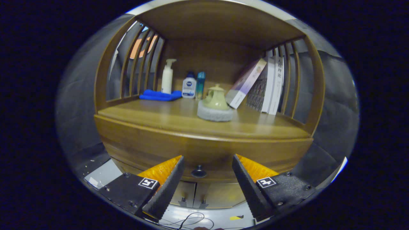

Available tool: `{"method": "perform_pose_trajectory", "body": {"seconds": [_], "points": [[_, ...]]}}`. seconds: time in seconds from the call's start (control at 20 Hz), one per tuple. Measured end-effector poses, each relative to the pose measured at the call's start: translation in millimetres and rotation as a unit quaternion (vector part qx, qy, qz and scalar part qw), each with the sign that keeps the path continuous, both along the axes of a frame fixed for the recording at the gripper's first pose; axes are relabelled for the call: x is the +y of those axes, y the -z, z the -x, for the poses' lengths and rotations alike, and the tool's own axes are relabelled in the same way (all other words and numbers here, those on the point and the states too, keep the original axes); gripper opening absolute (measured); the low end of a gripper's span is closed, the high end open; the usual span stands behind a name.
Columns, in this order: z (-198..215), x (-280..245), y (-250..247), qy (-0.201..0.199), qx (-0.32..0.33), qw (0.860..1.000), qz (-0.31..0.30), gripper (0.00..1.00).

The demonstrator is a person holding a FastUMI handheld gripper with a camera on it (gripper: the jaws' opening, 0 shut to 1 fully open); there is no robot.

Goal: Pull open the drawer, take out the items inside it, and place them on the countertop above the cabinet.

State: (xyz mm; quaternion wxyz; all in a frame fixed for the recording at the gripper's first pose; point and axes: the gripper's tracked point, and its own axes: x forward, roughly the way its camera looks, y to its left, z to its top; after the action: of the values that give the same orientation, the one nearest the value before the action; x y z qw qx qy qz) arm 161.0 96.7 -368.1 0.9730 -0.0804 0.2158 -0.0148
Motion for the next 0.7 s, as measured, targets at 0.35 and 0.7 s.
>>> {"method": "perform_pose_trajectory", "body": {"seconds": [0.35,0.7], "points": [[60,-24,-164,-0.051,-0.087,0.995,-0.015,0.98],[122,-49,-304,-0.072,-0.138,0.987,-0.045,1.0]]}}
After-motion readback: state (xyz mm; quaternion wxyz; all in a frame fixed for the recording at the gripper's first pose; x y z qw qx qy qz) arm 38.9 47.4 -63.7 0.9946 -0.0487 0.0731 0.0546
